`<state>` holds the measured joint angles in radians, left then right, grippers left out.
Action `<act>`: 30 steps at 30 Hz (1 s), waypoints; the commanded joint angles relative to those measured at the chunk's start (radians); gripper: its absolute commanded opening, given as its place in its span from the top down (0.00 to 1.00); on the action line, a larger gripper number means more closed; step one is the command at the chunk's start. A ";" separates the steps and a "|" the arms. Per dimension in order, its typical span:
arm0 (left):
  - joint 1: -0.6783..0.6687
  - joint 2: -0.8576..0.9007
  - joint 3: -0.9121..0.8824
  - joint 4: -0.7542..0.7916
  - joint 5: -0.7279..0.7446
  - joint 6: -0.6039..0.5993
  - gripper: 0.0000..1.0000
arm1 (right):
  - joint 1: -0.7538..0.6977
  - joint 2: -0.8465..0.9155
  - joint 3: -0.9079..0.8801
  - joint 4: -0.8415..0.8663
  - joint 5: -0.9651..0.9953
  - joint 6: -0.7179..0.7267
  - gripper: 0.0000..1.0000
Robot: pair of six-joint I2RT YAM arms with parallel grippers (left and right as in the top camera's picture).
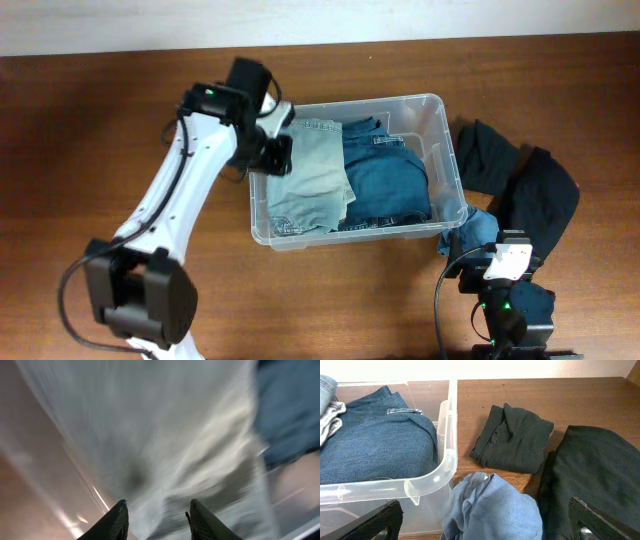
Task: Pack container
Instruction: 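Release the light denim, smooth it, and raise the left arm away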
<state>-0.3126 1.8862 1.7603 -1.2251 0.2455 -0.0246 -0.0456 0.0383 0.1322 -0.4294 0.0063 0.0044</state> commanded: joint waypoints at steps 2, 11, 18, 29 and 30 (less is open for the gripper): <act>-0.010 -0.092 0.062 0.070 -0.074 -0.016 0.70 | -0.007 -0.005 -0.007 0.000 0.001 0.011 0.02; -0.117 0.111 -0.092 0.323 -0.346 0.063 0.78 | -0.007 -0.005 -0.007 0.000 0.002 0.011 0.02; -0.118 0.230 -0.085 0.252 -0.310 0.063 0.81 | -0.007 -0.005 -0.007 0.000 0.001 0.011 0.02; -0.189 -0.069 0.178 -0.158 -0.229 0.048 0.73 | -0.007 -0.005 -0.007 0.000 0.001 0.011 0.02; -0.204 -0.069 0.176 -0.202 -0.229 0.048 0.73 | -0.007 -0.005 -0.007 0.000 0.001 0.011 0.02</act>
<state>-0.4759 1.8545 1.9312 -1.3441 -0.0227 0.0219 -0.0456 0.0383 0.1322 -0.4290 0.0063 0.0044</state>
